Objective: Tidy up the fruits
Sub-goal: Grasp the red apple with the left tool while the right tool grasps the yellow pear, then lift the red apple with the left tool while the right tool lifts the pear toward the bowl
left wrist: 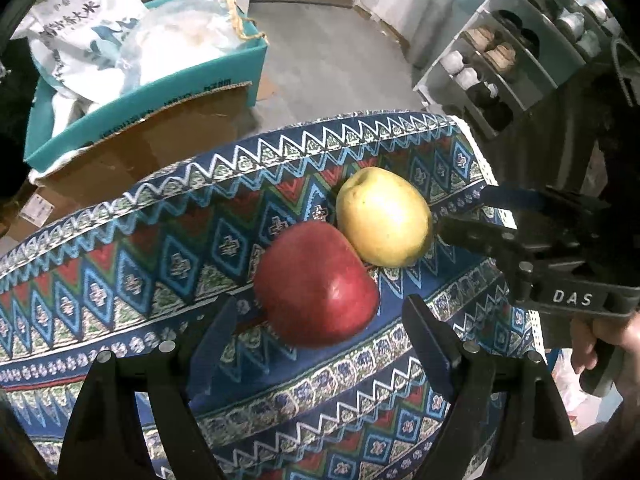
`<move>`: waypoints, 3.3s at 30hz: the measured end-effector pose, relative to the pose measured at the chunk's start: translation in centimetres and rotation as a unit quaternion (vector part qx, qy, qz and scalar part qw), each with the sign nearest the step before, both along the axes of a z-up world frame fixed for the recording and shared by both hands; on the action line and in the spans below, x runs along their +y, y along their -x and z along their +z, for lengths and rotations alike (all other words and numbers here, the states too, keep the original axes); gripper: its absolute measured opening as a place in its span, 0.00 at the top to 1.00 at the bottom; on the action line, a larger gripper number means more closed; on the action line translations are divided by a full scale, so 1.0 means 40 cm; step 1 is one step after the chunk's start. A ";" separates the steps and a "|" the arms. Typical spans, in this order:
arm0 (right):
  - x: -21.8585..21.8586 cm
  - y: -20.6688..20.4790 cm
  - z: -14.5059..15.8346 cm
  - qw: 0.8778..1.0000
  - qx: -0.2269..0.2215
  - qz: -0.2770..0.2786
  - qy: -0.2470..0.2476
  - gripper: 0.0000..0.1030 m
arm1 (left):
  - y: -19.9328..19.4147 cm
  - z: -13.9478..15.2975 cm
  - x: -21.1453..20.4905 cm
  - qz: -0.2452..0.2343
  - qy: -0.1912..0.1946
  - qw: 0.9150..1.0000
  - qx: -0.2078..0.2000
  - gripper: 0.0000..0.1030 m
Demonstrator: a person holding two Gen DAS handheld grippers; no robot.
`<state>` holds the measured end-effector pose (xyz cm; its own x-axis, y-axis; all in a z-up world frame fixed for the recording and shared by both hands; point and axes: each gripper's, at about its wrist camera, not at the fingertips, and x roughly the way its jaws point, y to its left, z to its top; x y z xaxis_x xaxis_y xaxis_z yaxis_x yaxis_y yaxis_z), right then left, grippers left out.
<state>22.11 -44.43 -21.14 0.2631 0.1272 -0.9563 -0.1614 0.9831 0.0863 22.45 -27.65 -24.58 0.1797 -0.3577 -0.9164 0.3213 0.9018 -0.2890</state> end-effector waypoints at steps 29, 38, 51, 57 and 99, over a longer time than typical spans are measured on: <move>0.126 -0.058 -0.081 0.998 0.036 0.048 -0.030 0.25 | -0.011 -0.057 0.127 0.023 0.003 1.000 -0.002 0.27; 0.155 -0.066 -0.130 0.998 0.033 0.052 -0.002 0.29 | -0.011 -0.044 0.192 0.032 -0.010 0.999 -0.009 0.27; 0.171 -0.034 -0.091 0.999 0.012 0.041 0.007 0.33 | 0.012 -0.007 0.224 0.037 -0.016 0.999 -0.024 0.27; 0.195 -0.007 -0.038 0.999 -0.006 0.043 0.004 0.33 | 0.034 0.024 0.246 0.038 -0.022 0.998 -0.035 0.27; 0.513 0.193 0.356 0.978 -0.142 0.146 -0.049 0.33 | 0.297 0.369 0.545 0.053 -0.029 0.988 -0.141 0.27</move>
<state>14.40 -23.91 -6.89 0.4560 0.3238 -0.8290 -0.4644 0.8812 0.0887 10.58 -5.83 -9.82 0.4646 -0.2705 -0.8432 0.2841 0.9474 -0.1474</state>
